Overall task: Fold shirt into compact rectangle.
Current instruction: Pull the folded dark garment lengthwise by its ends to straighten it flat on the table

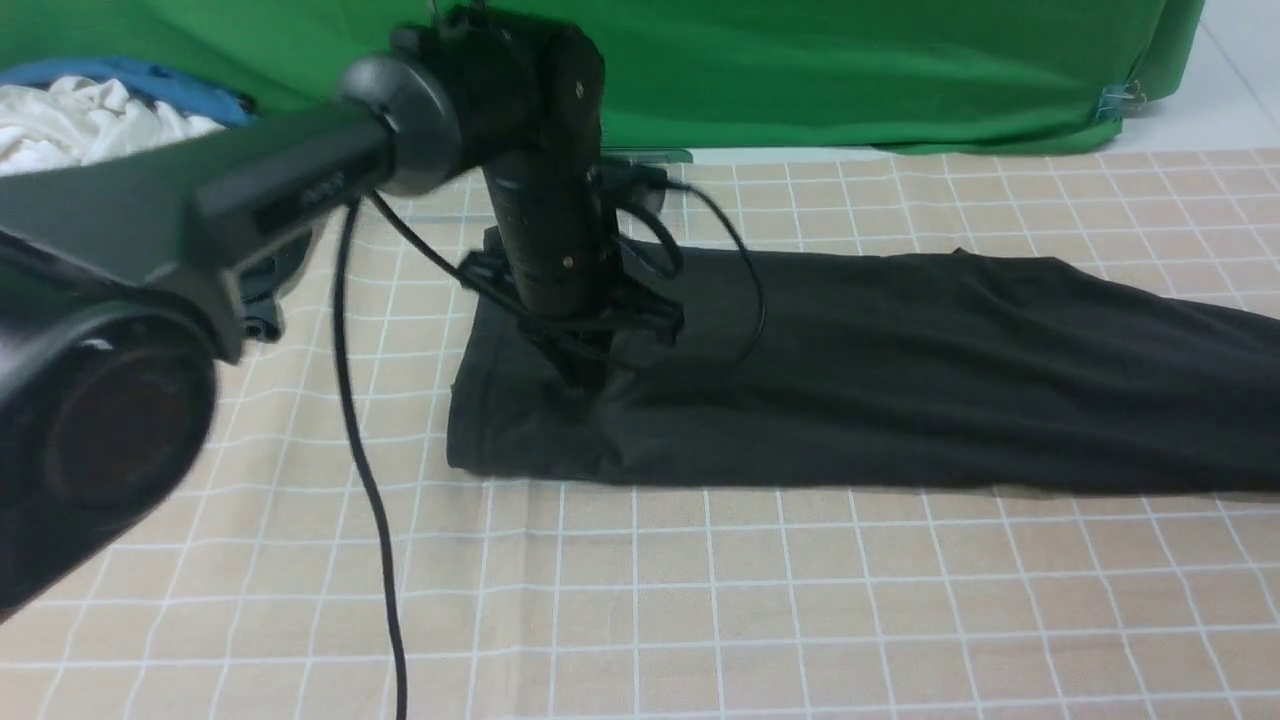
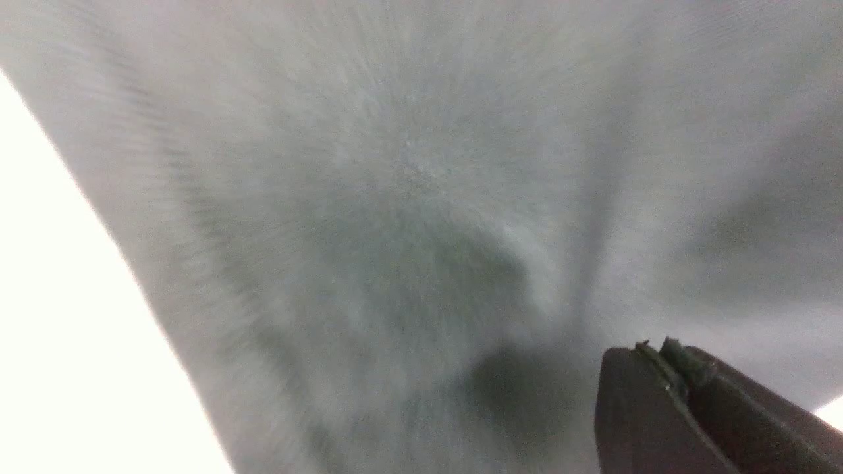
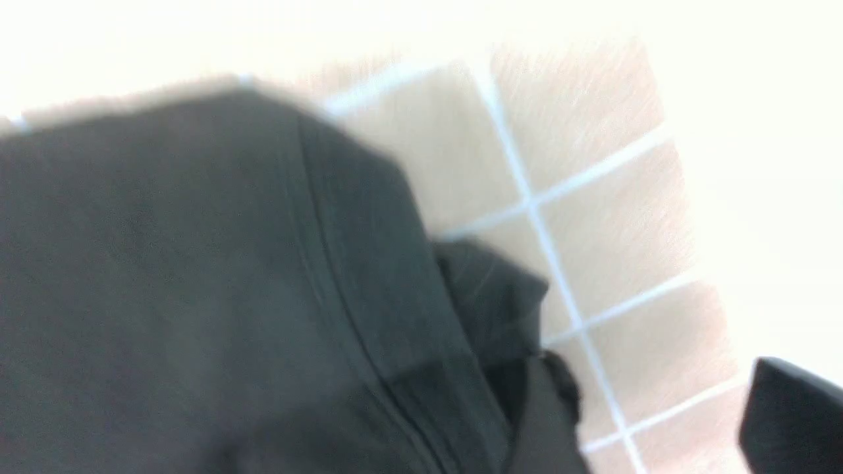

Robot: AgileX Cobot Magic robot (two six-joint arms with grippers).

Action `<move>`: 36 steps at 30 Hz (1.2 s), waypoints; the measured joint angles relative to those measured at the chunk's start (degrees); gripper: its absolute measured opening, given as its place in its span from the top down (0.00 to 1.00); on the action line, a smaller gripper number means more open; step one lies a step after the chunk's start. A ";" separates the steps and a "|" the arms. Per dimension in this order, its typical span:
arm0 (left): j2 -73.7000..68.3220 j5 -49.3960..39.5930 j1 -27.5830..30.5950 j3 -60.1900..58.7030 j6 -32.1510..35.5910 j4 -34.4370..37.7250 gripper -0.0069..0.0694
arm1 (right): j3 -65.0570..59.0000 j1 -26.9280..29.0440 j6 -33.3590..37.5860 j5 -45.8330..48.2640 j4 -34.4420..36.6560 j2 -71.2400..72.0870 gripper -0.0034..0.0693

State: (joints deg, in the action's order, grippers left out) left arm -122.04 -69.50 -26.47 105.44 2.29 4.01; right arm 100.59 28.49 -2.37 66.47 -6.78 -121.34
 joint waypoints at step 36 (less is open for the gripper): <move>2.39 0.87 5.32 -5.92 -3.51 -3.03 0.89 | 19.68 -21.25 17.20 -8.00 17.23 -10.44 0.89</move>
State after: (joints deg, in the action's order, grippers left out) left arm -119.65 -68.63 -21.15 99.52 -1.22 0.98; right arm 120.27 7.24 14.83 58.47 10.45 -131.78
